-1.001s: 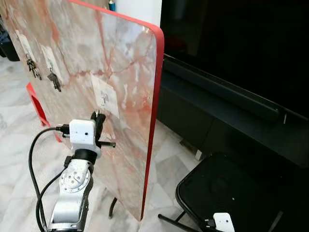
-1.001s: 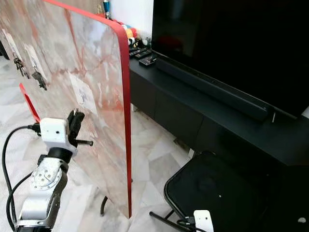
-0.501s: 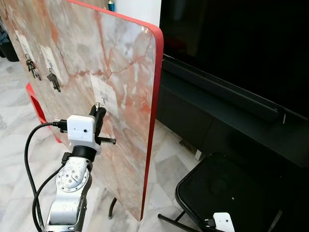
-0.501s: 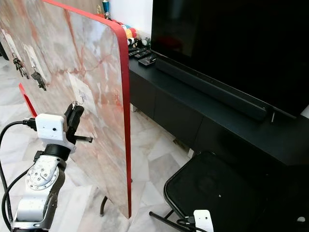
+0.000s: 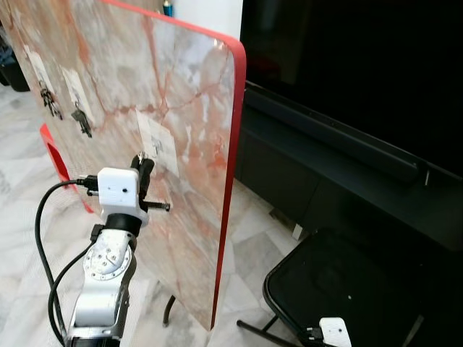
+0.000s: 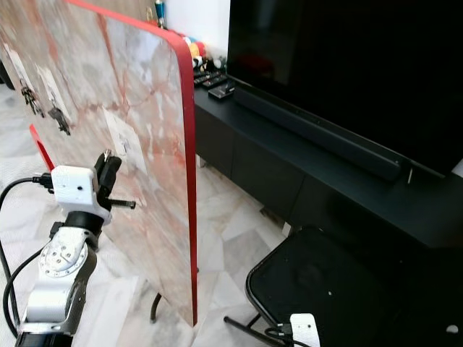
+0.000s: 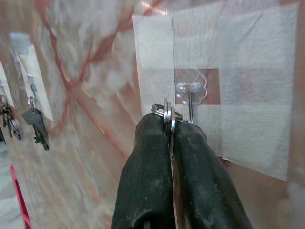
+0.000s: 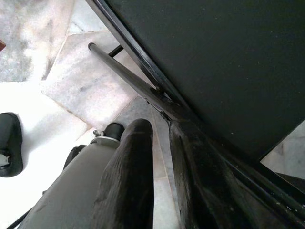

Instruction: Hang keys on a hook

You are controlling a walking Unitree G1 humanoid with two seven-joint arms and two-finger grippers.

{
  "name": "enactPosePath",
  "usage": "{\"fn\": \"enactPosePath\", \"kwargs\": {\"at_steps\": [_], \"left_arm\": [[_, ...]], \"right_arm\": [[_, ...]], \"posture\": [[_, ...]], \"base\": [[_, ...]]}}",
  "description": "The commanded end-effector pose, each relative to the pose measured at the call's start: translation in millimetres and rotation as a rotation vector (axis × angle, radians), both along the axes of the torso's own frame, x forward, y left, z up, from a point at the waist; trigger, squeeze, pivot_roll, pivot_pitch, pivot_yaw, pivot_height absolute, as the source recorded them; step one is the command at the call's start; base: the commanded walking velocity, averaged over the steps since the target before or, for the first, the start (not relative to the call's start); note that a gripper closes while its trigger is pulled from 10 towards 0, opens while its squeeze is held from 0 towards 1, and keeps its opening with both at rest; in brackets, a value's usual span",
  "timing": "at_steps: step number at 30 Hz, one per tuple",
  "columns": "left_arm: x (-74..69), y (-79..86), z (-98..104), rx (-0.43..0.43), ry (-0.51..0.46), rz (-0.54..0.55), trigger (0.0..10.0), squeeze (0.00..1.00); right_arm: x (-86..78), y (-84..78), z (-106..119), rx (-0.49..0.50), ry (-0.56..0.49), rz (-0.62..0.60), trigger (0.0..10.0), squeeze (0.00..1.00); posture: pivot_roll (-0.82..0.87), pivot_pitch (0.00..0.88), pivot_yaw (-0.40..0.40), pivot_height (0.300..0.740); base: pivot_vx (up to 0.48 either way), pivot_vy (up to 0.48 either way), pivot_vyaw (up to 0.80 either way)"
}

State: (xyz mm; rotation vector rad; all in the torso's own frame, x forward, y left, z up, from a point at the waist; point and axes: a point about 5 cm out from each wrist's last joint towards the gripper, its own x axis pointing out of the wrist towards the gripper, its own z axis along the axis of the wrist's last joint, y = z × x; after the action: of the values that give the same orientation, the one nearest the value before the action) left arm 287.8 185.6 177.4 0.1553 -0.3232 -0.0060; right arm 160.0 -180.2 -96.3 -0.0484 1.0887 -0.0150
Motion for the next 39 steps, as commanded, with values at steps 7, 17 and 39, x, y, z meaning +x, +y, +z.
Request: {"fn": "enactPosePath", "kwargs": {"at_steps": [7,17,39], "left_arm": [[9.9,-0.6,3,0.010,-0.012,-0.002,10.0,0.00],[12.4,-3.7,-2,0.009,0.008,-0.029,10.0,0.00],[3.6,-5.7,-22,0.047,0.097,-0.039,10.0,0.00]], "right_arm": [[-1.5,-3.5,0,-0.013,0.004,-0.006,10.0,0.00],[-1.6,-3.2,0,-0.013,0.004,-0.006,10.0,0.00],[-1.3,-3.7,0,-0.014,0.004,-0.001,10.0,0.00]], "posture": [[0.04,0.000,-0.087,0.740],[0.04,0.000,-0.087,0.740],[0.05,0.000,-0.091,0.740]], "base": [[0.000,0.000,0.00],[0.000,0.000,0.00],[0.000,0.000,0.00]]}}
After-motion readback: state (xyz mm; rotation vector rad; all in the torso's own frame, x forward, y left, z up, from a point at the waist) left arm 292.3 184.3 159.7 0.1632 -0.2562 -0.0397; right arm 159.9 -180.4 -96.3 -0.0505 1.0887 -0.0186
